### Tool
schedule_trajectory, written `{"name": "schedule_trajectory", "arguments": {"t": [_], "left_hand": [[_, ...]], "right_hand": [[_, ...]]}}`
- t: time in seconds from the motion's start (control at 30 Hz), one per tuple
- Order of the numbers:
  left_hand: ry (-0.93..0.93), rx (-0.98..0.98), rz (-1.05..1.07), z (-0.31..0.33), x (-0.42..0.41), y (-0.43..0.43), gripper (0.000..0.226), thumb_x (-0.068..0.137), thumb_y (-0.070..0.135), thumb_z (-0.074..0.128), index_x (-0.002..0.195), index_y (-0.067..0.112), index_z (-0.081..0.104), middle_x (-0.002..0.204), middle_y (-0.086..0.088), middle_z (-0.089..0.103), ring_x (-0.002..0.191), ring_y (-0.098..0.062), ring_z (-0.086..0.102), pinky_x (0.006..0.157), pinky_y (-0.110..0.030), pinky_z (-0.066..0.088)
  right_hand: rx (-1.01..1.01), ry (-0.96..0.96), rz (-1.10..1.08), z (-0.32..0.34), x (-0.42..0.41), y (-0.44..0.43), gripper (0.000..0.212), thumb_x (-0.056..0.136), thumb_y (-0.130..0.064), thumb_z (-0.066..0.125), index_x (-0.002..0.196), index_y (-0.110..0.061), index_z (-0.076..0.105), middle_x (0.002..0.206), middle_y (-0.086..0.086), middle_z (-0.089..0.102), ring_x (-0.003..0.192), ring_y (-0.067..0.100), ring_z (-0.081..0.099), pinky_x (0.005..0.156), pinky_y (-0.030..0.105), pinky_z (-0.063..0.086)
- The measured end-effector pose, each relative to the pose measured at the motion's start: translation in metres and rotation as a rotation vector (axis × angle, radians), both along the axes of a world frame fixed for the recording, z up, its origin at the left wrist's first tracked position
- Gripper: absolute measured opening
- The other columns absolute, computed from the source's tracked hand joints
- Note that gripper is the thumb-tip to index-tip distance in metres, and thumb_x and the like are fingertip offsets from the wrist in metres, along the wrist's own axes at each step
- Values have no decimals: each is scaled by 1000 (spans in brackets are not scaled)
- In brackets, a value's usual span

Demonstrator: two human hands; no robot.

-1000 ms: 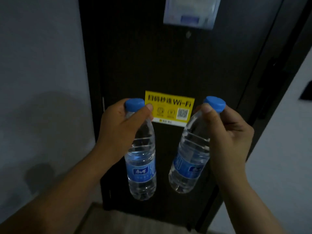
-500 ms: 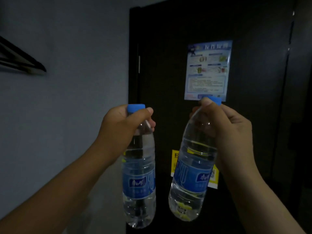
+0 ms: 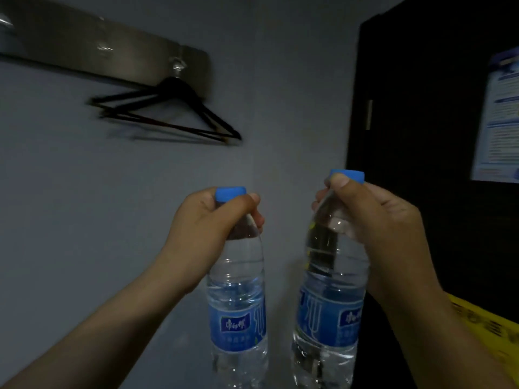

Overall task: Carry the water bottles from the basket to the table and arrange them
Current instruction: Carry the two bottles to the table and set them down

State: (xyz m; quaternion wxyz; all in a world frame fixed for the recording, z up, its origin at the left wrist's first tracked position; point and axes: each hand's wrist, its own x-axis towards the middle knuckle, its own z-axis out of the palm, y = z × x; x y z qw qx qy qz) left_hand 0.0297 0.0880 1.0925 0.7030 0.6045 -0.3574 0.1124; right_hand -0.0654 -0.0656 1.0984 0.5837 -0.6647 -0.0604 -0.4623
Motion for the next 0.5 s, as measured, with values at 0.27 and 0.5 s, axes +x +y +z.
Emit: {"name": "schedule_trajectory", "arguments": {"t": [0.27, 0.5], "left_hand": [[-31, -5, 347, 4, -32, 121, 20, 84, 21, 65, 67, 12, 65, 70, -9, 69, 68, -20, 67, 68, -30, 55], [-37, 30, 658, 3, -93, 245, 18, 80, 26, 66, 70, 11, 67, 71, -11, 71, 69, -23, 68, 76, -40, 57]], "right_hand": [[59, -26, 418, 4, 29, 95, 27, 70, -41, 67, 77, -16, 75, 77, 4, 75, 71, 12, 70, 66, 22, 54], [109, -53, 738, 2, 28, 214, 22, 69, -37, 70, 73, -15, 75, 76, 6, 74, 69, 13, 67, 64, 21, 52]]}}
